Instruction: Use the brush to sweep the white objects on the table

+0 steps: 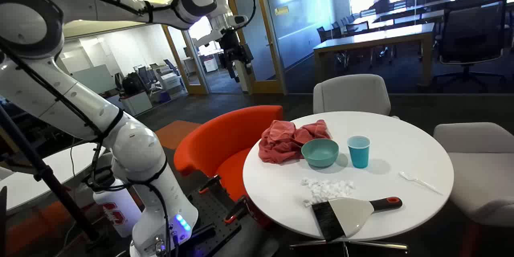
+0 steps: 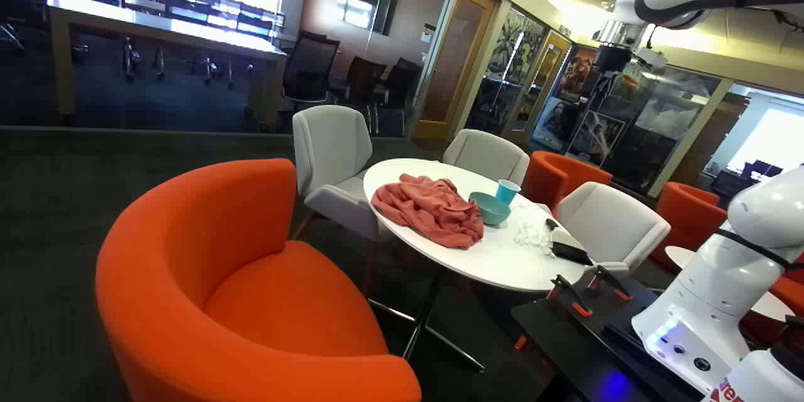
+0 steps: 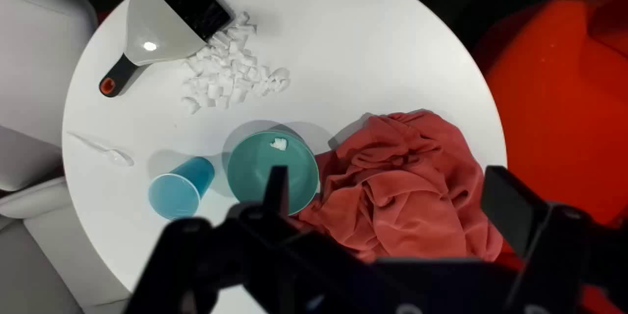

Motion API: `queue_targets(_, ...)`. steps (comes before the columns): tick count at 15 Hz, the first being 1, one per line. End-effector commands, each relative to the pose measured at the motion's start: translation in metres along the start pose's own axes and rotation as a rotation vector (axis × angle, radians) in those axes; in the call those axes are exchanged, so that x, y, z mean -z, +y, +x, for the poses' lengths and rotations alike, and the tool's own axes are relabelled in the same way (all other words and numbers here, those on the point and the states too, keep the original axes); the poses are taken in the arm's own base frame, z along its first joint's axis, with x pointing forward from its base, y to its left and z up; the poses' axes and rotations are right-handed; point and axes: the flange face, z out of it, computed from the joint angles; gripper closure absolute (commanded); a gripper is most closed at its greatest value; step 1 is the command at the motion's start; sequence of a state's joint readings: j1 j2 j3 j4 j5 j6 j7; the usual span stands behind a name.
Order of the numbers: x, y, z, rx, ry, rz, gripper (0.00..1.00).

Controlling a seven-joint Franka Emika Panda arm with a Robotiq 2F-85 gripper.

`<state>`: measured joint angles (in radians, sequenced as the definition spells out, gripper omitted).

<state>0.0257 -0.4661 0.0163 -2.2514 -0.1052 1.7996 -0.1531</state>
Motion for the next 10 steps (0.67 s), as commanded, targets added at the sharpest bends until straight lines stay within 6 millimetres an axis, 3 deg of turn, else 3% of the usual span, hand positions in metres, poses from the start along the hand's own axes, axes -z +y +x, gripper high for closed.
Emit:
queue_targets(1, 0.0, 0.0, 0.0, 0.0, -0.001, 0.0, 0.0)
queue_targets(5, 0.0, 0.0, 0.0, 0.0, 0.0, 0.0, 0.0)
queue_targets(7, 0.002, 0.015, 0.004, -0.032, 0.014, 0.008, 0.0)
queue_targets(10, 0.002, 0.058, 0.008, -0.099, 0.046, 0.036, 0.0)
